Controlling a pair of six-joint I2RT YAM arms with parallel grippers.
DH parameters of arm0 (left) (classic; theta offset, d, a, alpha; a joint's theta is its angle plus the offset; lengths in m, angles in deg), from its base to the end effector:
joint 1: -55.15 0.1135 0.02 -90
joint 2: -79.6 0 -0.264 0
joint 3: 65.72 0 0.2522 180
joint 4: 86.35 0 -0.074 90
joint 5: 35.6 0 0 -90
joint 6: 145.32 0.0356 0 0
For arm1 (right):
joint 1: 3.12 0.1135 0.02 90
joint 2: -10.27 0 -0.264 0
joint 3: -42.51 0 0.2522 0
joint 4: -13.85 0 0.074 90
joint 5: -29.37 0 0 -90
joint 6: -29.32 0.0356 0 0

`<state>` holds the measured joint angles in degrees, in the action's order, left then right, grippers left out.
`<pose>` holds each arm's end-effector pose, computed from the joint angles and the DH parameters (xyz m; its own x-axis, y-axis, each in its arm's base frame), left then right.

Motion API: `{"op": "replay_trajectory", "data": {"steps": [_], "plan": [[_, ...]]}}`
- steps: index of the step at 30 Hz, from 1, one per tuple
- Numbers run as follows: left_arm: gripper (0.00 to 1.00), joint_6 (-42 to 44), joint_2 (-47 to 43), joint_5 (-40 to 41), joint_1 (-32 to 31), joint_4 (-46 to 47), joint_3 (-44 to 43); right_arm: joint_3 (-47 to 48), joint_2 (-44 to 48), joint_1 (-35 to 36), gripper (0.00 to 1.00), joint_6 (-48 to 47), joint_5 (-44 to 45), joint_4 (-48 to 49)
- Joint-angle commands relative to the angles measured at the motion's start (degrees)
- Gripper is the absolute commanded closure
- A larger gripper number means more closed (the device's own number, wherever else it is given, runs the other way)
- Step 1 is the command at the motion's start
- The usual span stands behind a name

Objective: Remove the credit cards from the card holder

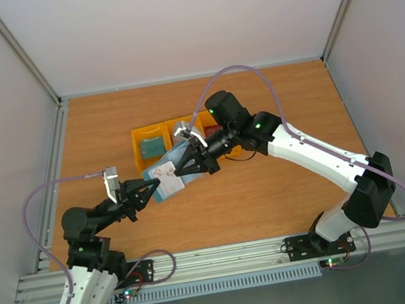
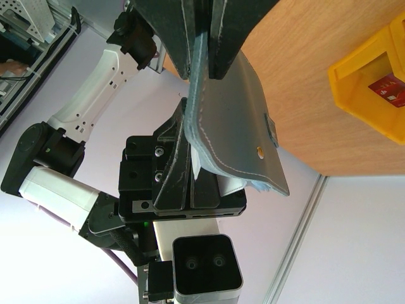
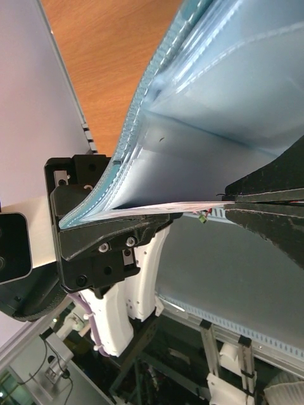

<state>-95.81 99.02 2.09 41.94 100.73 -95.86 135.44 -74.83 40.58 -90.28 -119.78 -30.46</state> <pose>0.1007 -0.0526 0.2775 -0.3407 -0.3278 -0.8812 0.8573 0.2764 -0.4343 0.2113 0.2442 0.3560 0.0478 -0.3047 -0.9512 -0.9543 -0.2952 0.0466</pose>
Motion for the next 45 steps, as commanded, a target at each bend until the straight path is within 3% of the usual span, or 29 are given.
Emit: {"op": "replay_trajectory", "data": {"steps": [1, 17, 21, 27, 33, 38, 45], "plan": [[1.0, 0.2, -0.9, 0.1, 0.4, 2.0, 0.2, 0.6, 2.6, -3.4, 0.99, -1.1, 0.9, -2.2], [0.97, -0.3, -0.1, -0.3, 0.4, 2.3, -0.4, 2.8, 2.5, -3.5, 0.99, -3.9, 2.4, -6.1], [0.92, -0.3, 0.0, -0.2, 0.4, 2.3, -0.3, 2.7, 2.8, -3.6, 0.99, -4.3, 3.1, -6.5], [1.0, -0.3, -0.2, -0.3, 0.4, 2.5, -0.1, 3.2, 2.8, -3.7, 0.99, -4.3, 3.0, -6.5], [1.0, 0.9, -0.4, 1.1, 0.4, 1.1, -0.4, 3.1, 3.0, -3.6, 0.99, -4.1, 2.7, -6.4], [1.0, 3.8, -1.3, 10.5, 0.6, -7.0, -0.8, -0.2, 5.6, -5.3, 0.99, 0.0, 5.5, -4.1], [1.0, 5.7, -2.2, 33.7, 3.4, -23.5, -2.5, -3.3, 7.0, -7.9, 0.99, 15.6, 14.7, 4.9]]}}
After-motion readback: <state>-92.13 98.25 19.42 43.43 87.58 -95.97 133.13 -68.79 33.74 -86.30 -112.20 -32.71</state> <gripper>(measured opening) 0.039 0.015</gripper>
